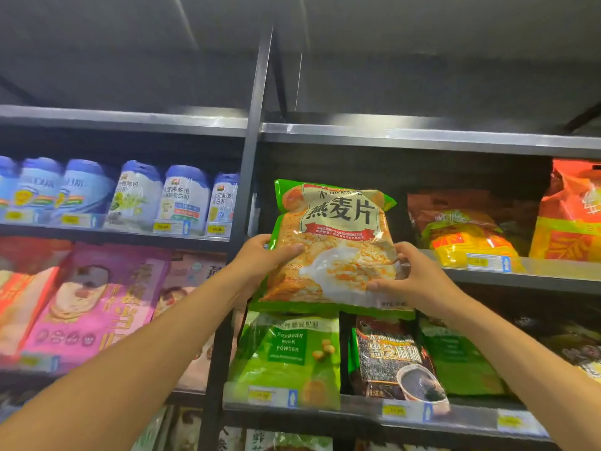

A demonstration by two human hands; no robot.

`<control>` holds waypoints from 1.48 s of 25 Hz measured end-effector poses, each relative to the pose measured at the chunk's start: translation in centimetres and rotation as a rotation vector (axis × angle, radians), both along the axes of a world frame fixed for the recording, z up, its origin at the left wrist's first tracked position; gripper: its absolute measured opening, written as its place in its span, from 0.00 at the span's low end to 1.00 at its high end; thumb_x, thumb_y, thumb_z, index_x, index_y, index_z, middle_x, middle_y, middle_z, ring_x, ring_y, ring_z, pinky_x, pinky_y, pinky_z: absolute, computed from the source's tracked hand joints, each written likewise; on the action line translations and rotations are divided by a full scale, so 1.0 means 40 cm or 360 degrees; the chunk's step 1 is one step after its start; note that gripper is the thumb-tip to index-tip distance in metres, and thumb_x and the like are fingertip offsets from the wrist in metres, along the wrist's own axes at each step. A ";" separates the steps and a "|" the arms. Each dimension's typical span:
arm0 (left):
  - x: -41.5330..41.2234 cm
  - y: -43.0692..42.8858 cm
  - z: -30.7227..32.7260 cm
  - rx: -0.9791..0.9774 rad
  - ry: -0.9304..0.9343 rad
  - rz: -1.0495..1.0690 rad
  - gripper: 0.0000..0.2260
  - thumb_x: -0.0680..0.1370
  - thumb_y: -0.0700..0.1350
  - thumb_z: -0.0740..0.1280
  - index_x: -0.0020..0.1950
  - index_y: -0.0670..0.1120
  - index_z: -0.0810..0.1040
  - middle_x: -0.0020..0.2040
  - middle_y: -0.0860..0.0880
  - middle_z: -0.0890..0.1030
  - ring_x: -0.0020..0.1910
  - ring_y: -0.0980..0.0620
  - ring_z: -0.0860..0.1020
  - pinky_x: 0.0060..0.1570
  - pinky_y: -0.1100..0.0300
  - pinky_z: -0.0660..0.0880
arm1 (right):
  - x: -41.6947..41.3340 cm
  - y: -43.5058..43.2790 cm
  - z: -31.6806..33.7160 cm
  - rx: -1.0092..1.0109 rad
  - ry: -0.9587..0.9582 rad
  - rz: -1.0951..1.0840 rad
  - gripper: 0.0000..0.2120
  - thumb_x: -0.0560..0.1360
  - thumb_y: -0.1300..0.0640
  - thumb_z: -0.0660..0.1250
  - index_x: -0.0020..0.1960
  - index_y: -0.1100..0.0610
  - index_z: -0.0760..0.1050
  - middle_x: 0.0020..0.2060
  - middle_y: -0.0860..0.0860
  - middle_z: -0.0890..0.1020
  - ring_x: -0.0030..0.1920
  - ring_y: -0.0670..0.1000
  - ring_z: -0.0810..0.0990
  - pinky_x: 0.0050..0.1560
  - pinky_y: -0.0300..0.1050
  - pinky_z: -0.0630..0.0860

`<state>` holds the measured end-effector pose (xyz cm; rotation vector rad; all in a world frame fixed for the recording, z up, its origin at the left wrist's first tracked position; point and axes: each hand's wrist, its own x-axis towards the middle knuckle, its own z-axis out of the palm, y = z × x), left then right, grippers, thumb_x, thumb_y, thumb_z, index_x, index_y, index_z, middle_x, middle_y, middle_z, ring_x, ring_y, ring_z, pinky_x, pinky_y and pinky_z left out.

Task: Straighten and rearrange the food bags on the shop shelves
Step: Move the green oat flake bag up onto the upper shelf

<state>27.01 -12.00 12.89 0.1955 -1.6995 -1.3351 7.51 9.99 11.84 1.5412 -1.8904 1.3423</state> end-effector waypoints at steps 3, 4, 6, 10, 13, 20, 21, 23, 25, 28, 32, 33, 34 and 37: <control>-0.028 -0.045 0.066 -0.0035 -0.0033 0.0017 0.26 0.71 0.53 0.81 0.65 0.47 0.78 0.54 0.44 0.88 0.50 0.42 0.88 0.55 0.35 0.82 | -0.036 -0.050 0.071 -0.0015 0.0055 -0.0038 0.27 0.69 0.49 0.81 0.62 0.47 0.71 0.50 0.38 0.77 0.45 0.39 0.78 0.34 0.30 0.73; -0.039 -0.058 0.089 -0.0064 -0.0040 0.0040 0.25 0.72 0.54 0.80 0.65 0.48 0.77 0.55 0.45 0.88 0.50 0.43 0.88 0.55 0.36 0.83 | -0.054 -0.069 0.098 -0.0022 0.0055 -0.0016 0.27 0.69 0.49 0.81 0.61 0.46 0.71 0.50 0.40 0.79 0.46 0.40 0.79 0.35 0.30 0.74; -0.062 -0.084 0.140 -0.0125 -0.0026 0.0108 0.23 0.73 0.55 0.78 0.64 0.48 0.76 0.54 0.46 0.88 0.49 0.44 0.88 0.55 0.39 0.83 | -0.086 -0.102 0.152 -0.0035 0.0056 0.0031 0.27 0.69 0.49 0.82 0.62 0.47 0.72 0.50 0.41 0.80 0.46 0.42 0.81 0.38 0.35 0.77; -0.108 -0.122 0.227 -0.0231 0.0024 0.0161 0.19 0.76 0.53 0.76 0.60 0.44 0.79 0.50 0.44 0.89 0.49 0.43 0.88 0.55 0.41 0.84 | -0.144 -0.156 0.255 -0.0060 0.0042 0.0085 0.27 0.69 0.50 0.81 0.62 0.47 0.73 0.51 0.45 0.82 0.48 0.46 0.84 0.40 0.41 0.81; -0.148 -0.155 0.281 -0.0282 0.0020 0.0212 0.18 0.77 0.54 0.75 0.59 0.43 0.81 0.50 0.44 0.89 0.49 0.42 0.88 0.56 0.41 0.83 | -0.188 -0.198 0.312 -0.0057 0.0037 0.0098 0.26 0.68 0.49 0.81 0.62 0.47 0.73 0.52 0.48 0.83 0.49 0.48 0.85 0.44 0.46 0.85; -0.245 -0.264 0.356 -0.0294 -0.0052 0.0295 0.25 0.75 0.57 0.76 0.62 0.41 0.80 0.51 0.42 0.88 0.50 0.41 0.88 0.57 0.40 0.83 | -0.284 -0.294 0.377 -0.0100 0.0006 0.0194 0.27 0.68 0.52 0.82 0.63 0.51 0.76 0.52 0.49 0.85 0.50 0.49 0.86 0.45 0.46 0.84; -0.261 -0.282 0.360 -0.0278 -0.0063 0.0305 0.24 0.75 0.57 0.76 0.62 0.40 0.81 0.51 0.42 0.89 0.49 0.41 0.88 0.56 0.42 0.83 | -0.299 -0.311 0.385 -0.0094 0.0013 0.0184 0.27 0.68 0.52 0.82 0.63 0.52 0.77 0.52 0.49 0.85 0.49 0.49 0.86 0.44 0.45 0.84; -0.285 -0.303 0.367 -0.0253 -0.0078 0.0312 0.23 0.76 0.56 0.75 0.62 0.40 0.81 0.49 0.43 0.89 0.47 0.43 0.88 0.49 0.47 0.85 | -0.322 -0.341 0.397 -0.0064 0.0014 0.0155 0.27 0.68 0.52 0.83 0.63 0.53 0.77 0.52 0.50 0.85 0.50 0.49 0.86 0.44 0.46 0.84; -0.309 -0.320 0.383 -0.0254 -0.0104 0.0304 0.22 0.77 0.54 0.75 0.64 0.40 0.79 0.50 0.44 0.88 0.46 0.45 0.87 0.43 0.52 0.84 | -0.343 -0.375 0.404 -0.0013 0.0011 0.0115 0.27 0.68 0.52 0.83 0.63 0.53 0.76 0.54 0.50 0.84 0.52 0.50 0.85 0.49 0.48 0.84; -0.332 -0.357 0.410 -0.0293 -0.0184 0.0306 0.30 0.75 0.52 0.78 0.72 0.42 0.72 0.59 0.43 0.84 0.54 0.44 0.85 0.54 0.45 0.83 | -0.368 -0.427 0.406 0.0065 0.0067 -0.0024 0.29 0.66 0.51 0.84 0.62 0.52 0.74 0.55 0.49 0.82 0.54 0.50 0.82 0.50 0.46 0.81; -0.355 -0.407 0.414 -0.0277 -0.0358 0.0336 0.31 0.72 0.49 0.81 0.70 0.45 0.71 0.61 0.44 0.83 0.58 0.42 0.83 0.62 0.40 0.80 | -0.397 -0.489 0.387 0.0152 0.0224 -0.0220 0.32 0.64 0.49 0.85 0.61 0.53 0.73 0.54 0.48 0.80 0.55 0.50 0.79 0.50 0.45 0.76; -0.359 -0.415 0.412 -0.0264 -0.0406 0.0342 0.27 0.72 0.48 0.81 0.66 0.44 0.73 0.61 0.43 0.84 0.59 0.41 0.83 0.63 0.39 0.79 | -0.402 -0.499 0.381 0.0201 0.0253 -0.0236 0.31 0.64 0.48 0.85 0.60 0.52 0.73 0.53 0.47 0.79 0.54 0.50 0.78 0.49 0.45 0.75; -0.363 -0.425 0.410 -0.0250 -0.0469 0.0344 0.25 0.72 0.46 0.81 0.63 0.44 0.74 0.61 0.43 0.84 0.60 0.41 0.83 0.64 0.38 0.78 | -0.405 -0.507 0.376 0.0268 0.0278 -0.0259 0.29 0.65 0.48 0.84 0.59 0.52 0.73 0.51 0.46 0.79 0.54 0.49 0.78 0.48 0.44 0.75; -0.371 -0.458 0.393 -0.0195 -0.0691 0.0385 0.33 0.68 0.47 0.83 0.68 0.41 0.74 0.65 0.41 0.82 0.62 0.38 0.82 0.63 0.36 0.78 | -0.416 -0.532 0.373 0.0479 0.0372 -0.0335 0.22 0.68 0.45 0.81 0.55 0.52 0.78 0.51 0.48 0.84 0.52 0.50 0.82 0.53 0.47 0.81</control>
